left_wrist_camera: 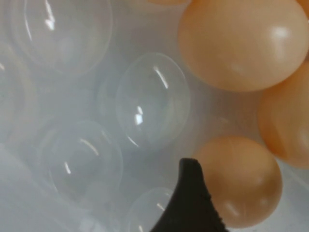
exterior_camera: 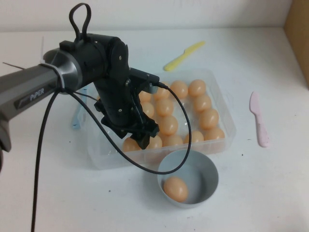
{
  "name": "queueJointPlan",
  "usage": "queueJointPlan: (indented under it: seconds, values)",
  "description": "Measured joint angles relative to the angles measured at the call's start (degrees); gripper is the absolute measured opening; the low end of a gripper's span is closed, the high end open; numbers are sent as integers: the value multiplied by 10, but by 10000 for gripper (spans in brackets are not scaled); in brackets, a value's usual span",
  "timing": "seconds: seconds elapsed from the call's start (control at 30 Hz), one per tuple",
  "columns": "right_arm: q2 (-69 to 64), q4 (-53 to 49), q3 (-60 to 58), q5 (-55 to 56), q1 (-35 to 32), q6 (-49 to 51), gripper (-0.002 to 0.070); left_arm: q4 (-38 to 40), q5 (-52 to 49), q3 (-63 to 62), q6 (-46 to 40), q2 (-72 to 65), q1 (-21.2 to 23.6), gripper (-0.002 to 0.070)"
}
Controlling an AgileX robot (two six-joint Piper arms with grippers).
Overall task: Take an egg out of the egg box
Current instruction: Pick up the egg from the plastic box
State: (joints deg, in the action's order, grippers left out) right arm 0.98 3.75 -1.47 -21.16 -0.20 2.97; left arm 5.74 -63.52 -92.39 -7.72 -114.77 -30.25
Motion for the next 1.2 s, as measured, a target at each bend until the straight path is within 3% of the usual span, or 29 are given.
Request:
queueJointPlan:
  seconds: [1.2]
  values:
    - [0, 0, 0, 0, 0, 0, -17, -12, 15, 28, 3, -8, 7, 459]
